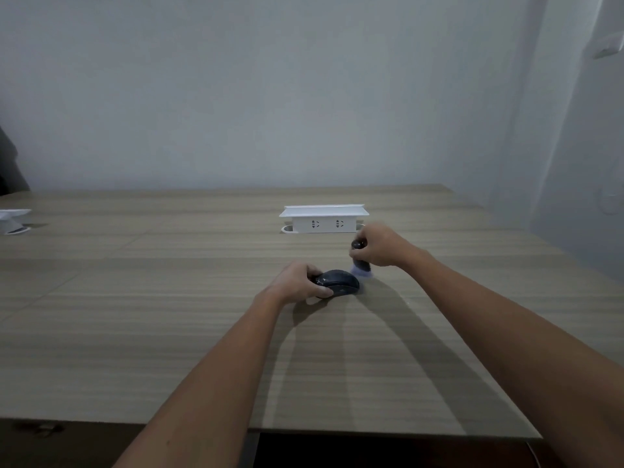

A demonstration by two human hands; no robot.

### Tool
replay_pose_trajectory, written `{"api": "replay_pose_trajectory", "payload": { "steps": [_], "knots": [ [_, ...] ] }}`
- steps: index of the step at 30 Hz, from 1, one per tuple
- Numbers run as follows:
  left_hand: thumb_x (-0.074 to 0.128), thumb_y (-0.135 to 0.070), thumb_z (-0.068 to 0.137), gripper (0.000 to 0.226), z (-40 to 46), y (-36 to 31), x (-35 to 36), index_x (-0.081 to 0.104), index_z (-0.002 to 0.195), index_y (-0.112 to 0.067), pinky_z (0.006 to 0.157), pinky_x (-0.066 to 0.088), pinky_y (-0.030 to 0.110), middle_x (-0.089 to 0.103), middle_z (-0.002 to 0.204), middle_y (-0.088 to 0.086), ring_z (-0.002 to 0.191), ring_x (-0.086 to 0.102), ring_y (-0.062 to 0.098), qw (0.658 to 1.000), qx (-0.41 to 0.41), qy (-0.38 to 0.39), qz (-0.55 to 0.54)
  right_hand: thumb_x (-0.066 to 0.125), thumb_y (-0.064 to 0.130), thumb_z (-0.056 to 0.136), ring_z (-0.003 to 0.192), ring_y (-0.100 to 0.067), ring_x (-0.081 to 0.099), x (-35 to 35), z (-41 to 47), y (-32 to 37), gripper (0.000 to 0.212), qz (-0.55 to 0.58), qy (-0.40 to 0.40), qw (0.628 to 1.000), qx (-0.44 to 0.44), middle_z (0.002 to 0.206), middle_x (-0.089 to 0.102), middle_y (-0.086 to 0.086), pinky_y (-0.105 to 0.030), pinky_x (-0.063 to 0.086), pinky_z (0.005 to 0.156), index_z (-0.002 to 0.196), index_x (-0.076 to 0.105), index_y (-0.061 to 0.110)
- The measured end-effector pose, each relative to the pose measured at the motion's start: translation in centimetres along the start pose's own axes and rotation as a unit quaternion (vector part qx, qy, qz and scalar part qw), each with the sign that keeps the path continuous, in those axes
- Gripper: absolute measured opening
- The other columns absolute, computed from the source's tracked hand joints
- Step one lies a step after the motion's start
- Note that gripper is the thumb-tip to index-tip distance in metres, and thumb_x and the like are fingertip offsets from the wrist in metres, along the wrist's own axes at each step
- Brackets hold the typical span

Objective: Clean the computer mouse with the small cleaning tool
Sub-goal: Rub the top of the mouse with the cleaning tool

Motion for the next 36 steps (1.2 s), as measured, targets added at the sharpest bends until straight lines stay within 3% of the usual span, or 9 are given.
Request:
{"api": "replay_pose_trajectory", "payload": {
  "steps": [2,5,9,14,18,22,27,31,36],
  "knots": [
    [0.079,-0.033,0.069,0.026,0.0,0.0,0.0,0.078,0.091,-0.019,0.071,0.047,0.032,0.076,0.08,0.002,0.07,0.062,0.014,1.0,-0.004,0.004,0.007,0.069,0.016,0.084,0.05,-0.013,0.051,-0.3,-0.2,0.1,0.023,0.031,-0.011,0.999,-0.013,0.058,0.064,-0.006,-0.032,0.05,0.051,0.063,0.069,0.007],
    [0.078,-0.035,0.067,0.029,-0.1,0.1,-0.1,0.078,0.092,-0.02,0.075,0.052,0.035,0.078,0.088,0.006,0.074,0.066,0.016,1.0,-0.008,0.012,0.003,0.072,0.02,0.087,0.049,-0.009,0.051,-0.1,-0.9,0.5,0.017,0.099,0.023,0.994,-0.038,0.063,0.063,0.001,-0.02,0.045,0.049,0.078,0.074,0.005],
    [0.08,-0.031,0.071,0.027,-0.2,-0.2,0.0,0.079,0.094,-0.019,0.075,0.05,0.032,0.078,0.089,0.006,0.075,0.065,0.014,1.0,-0.006,0.004,0.004,0.068,0.015,0.084,0.057,-0.013,0.058,0.1,-0.5,-0.4,0.019,-0.01,-0.011,1.0,-0.025,0.065,0.066,-0.006,-0.031,0.045,0.057,0.077,0.073,-0.002],
    [0.082,-0.032,0.071,0.026,-0.3,-0.3,0.1,0.079,0.093,-0.019,0.071,0.048,0.031,0.078,0.088,0.006,0.071,0.063,0.014,1.0,-0.014,-0.008,0.005,0.071,0.02,0.087,0.047,-0.005,0.051,0.2,-1.3,-0.4,0.019,0.105,0.016,0.993,-0.048,0.063,0.063,-0.001,-0.021,0.046,0.048,0.083,0.076,0.002],
    [0.083,-0.033,0.071,0.029,-0.3,-0.5,0.2,0.079,0.095,-0.018,0.068,0.046,0.029,0.078,0.088,0.005,0.073,0.063,0.013,0.999,-0.018,-0.025,0.013,0.068,0.015,0.084,0.043,0.0,0.052,-0.2,-1.0,-1.2,0.015,0.019,-0.013,0.999,-0.032,0.058,0.061,0.002,-0.024,0.043,0.055,0.073,0.074,0.007],
    [0.083,-0.033,0.071,0.028,-0.4,-0.6,0.3,0.079,0.091,-0.014,0.065,0.044,0.03,0.077,0.085,0.008,0.07,0.061,0.015,0.999,-0.02,-0.033,0.017,0.07,0.02,0.09,0.048,-0.006,0.052,-0.4,-1.7,-1.0,0.017,0.139,0.007,0.989,-0.054,0.062,0.063,0.004,-0.02,0.046,0.049,0.088,0.077,0.004],
    [0.085,-0.031,0.072,0.03,-0.6,-1.0,0.4,0.079,0.096,-0.014,0.062,0.043,0.026,0.075,0.082,0.003,0.068,0.059,0.011,0.999,-0.018,-0.042,0.018,0.069,0.016,0.086,0.052,-0.003,0.051,-0.2,-1.3,-1.0,0.012,0.015,-0.036,0.998,-0.04,0.061,0.06,0.008,-0.022,0.041,0.059,0.079,0.074,0.007],
    [0.085,-0.031,0.071,0.029,-0.6,-1.0,0.6,0.079,0.092,-0.013,0.06,0.041,0.026,0.075,0.081,0.005,0.066,0.058,0.012,0.998,-0.024,-0.047,0.022,0.071,0.017,0.088,0.049,-0.009,0.052,0.4,-1.9,-1.0,0.015,0.161,0.004,0.986,-0.036,0.064,0.063,0.003,-0.02,0.047,0.05,0.088,0.076,0.002],
    [0.086,-0.034,0.069,0.033,-0.6,-1.1,0.4,0.079,0.095,-0.014,0.061,0.043,0.027,0.075,0.081,0.004,0.069,0.06,0.013,0.998,-0.03,-0.056,0.025,0.072,0.015,0.086,0.052,-0.007,0.053,-0.1,-1.5,-2.0,0.014,0.081,-0.042,0.996,0.006,0.068,0.064,0.0,-0.027,0.047,0.057,0.088,0.076,0.002]
  ]
}}
Point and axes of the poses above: each hand's wrist, its own z-axis towards the middle knuckle, its own x-axis out of the palm, y = z × x, the point moved 2 cm from there along z, towards the middle knuckle
